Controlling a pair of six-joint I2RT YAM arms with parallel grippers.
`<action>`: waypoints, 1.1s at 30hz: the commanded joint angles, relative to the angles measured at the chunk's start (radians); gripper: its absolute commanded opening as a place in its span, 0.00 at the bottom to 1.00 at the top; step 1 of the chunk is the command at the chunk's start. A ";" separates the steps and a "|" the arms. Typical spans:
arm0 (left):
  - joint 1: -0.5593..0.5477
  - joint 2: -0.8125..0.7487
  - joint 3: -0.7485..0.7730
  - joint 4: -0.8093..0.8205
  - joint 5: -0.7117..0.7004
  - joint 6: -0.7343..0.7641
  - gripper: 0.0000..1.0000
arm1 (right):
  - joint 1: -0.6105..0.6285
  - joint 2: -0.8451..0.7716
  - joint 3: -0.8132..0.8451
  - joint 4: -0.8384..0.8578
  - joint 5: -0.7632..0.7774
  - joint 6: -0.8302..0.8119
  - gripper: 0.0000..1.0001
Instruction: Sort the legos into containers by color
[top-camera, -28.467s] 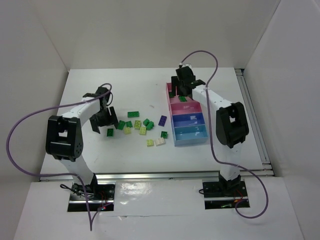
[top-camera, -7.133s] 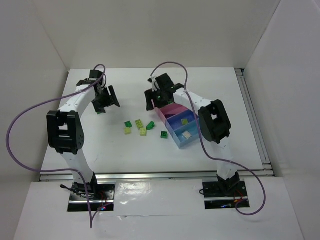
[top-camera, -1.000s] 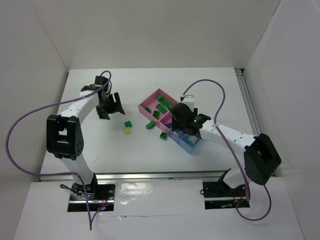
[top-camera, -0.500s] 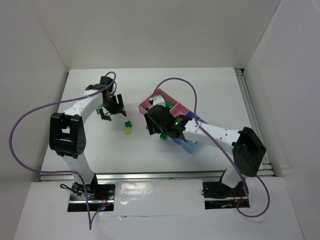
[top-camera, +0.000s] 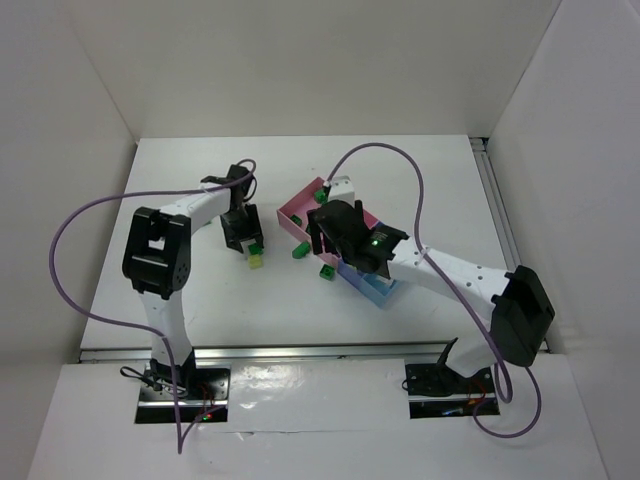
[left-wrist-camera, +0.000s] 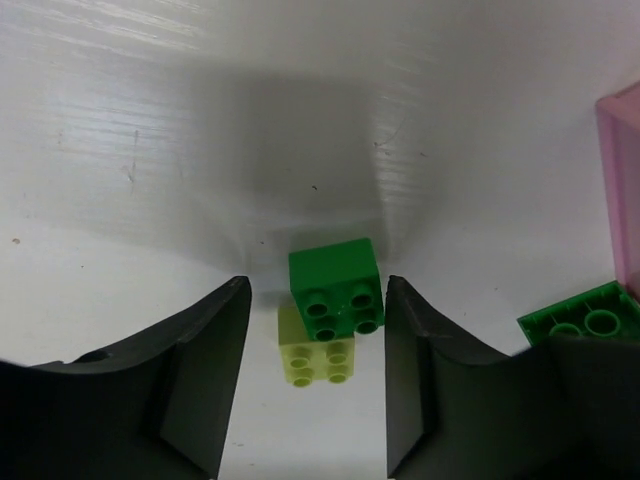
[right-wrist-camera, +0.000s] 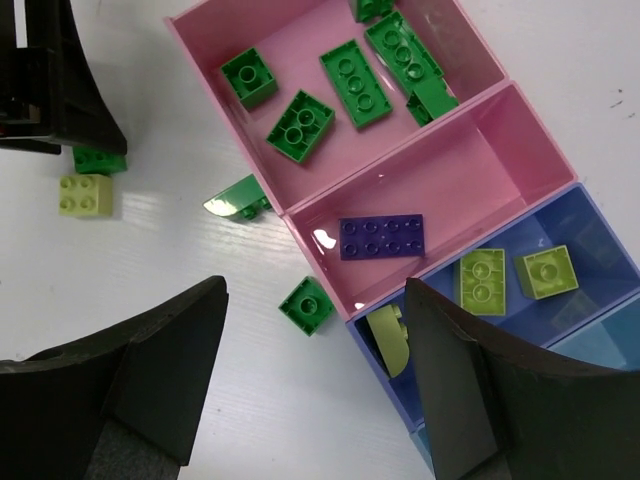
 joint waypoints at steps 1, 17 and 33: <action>-0.015 0.020 0.033 0.000 -0.003 -0.011 0.60 | -0.010 -0.037 -0.016 -0.004 0.036 0.011 0.79; -0.015 -0.079 0.151 -0.055 -0.011 -0.002 0.35 | -0.032 -0.070 -0.016 -0.022 0.120 0.035 0.79; -0.222 0.202 0.712 -0.125 0.103 -0.021 0.47 | -0.181 -0.199 -0.101 -0.099 0.041 0.137 0.79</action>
